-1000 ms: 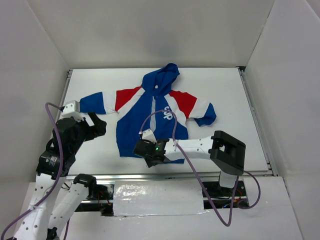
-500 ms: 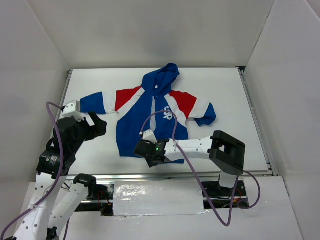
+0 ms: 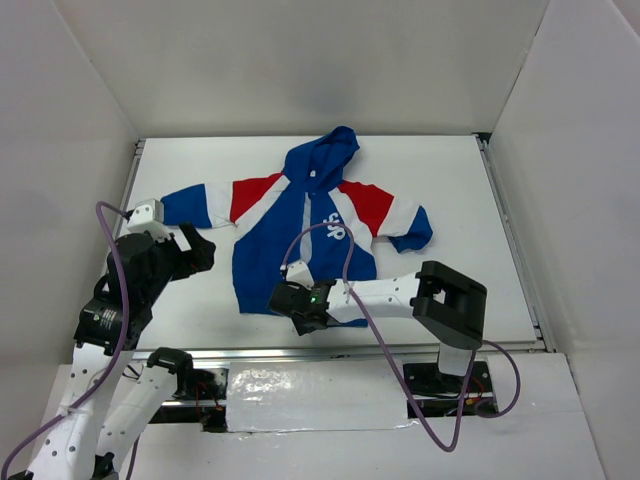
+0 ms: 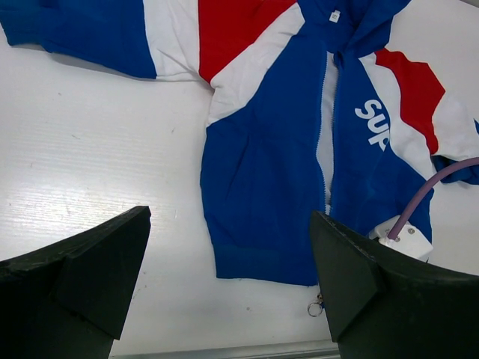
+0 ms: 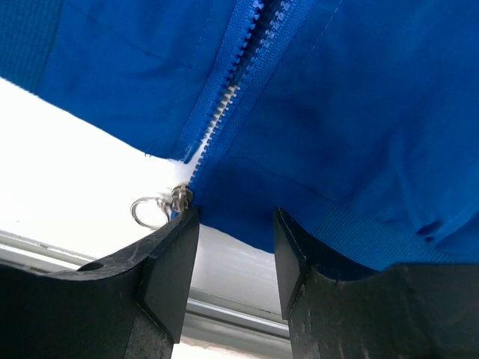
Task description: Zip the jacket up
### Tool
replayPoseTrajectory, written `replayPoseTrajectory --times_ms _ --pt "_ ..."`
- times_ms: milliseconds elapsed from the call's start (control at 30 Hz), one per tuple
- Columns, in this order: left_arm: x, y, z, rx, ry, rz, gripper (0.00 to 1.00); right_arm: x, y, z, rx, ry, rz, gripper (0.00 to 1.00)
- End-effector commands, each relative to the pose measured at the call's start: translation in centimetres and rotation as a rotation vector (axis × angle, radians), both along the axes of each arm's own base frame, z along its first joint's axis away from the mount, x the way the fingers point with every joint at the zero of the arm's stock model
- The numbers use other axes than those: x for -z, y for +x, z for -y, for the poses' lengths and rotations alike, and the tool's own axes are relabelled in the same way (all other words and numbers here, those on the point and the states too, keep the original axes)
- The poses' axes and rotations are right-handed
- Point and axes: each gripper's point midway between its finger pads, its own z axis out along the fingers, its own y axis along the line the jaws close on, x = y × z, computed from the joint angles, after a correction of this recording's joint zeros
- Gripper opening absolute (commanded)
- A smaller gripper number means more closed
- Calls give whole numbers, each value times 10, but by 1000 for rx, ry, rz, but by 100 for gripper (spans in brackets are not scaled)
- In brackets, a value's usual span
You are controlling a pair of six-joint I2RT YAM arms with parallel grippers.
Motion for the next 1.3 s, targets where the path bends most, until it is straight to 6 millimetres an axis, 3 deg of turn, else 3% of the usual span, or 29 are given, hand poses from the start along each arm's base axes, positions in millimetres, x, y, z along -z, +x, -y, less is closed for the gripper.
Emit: replayPoseTrajectory --times_ms 0,233,300,367,533,700,1000,1033,1100,1133,1167,1233,1267 --pt "-8 5 4 26 2 43 100 7 5 -5 23 4 20 51" --pt "-8 5 4 27 1 42 99 25 -1 5 34 -11 -24 41" --pt "-8 5 4 28 0 42 99 27 -3 6 42 4 -34 11" --pt "-8 4 5 31 2 42 99 31 -7 10 58 3 -50 0" --pt "-8 4 5 32 1 44 99 38 -14 16 63 21 -87 0" --pt "-7 4 5 32 2 39 99 27 -14 11 65 86 -80 0" --pt "-5 5 10 60 -3 33 99 -40 1 2 97 279 36 0" --pt "-5 4 16 93 -15 34 99 -57 4 -1 101 344 56 0" --pt "-6 5 24 138 -21 46 99 -63 3 3 104 385 67 0" --pt "-7 4 29 170 -32 49 100 -80 5 0 104 454 91 0" --pt "-6 3 42 238 -57 36 100 -74 3 6 103 456 94 0" --pt "-1 2 58 298 -125 5 99 -83 7 9 129 513 117 0" --pt "10 -7 79 384 -220 -47 99 -78 9 16 144 507 116 0"
